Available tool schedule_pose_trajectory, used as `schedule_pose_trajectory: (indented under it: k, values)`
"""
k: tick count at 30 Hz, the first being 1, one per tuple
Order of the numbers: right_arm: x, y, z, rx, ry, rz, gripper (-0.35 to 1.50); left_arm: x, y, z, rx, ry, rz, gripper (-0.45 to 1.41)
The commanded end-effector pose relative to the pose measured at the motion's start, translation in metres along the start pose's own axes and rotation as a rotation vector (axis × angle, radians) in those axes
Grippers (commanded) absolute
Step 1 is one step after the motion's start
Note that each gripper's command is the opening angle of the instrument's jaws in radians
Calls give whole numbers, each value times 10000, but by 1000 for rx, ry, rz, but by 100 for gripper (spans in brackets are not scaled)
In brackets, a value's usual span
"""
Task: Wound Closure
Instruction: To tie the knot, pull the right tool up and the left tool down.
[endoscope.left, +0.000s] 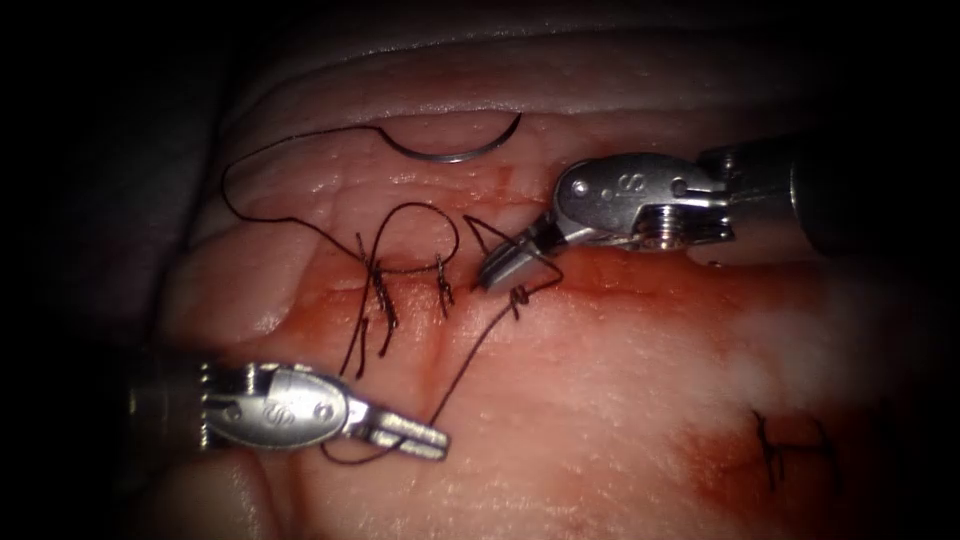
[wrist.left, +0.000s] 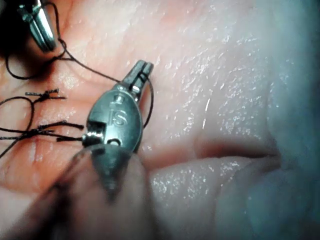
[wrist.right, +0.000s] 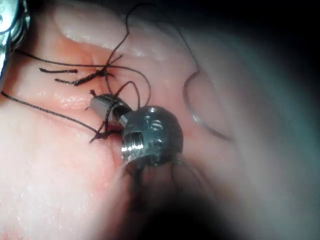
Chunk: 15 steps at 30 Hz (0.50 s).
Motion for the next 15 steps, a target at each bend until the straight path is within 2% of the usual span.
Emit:
schedule_pose_trajectory:
  k: [1,11,15]
  values:
    - [-2,12,3,-42,11,35,-35,0,6,8,-8,1,-1,-45]
    - [-20,24,0,-170,3,202,-35,46,58,34,-94,9,9,-45]
    - [-25,22,2,-207,5,227,-35,64,94,45,-154,14,8,-45]
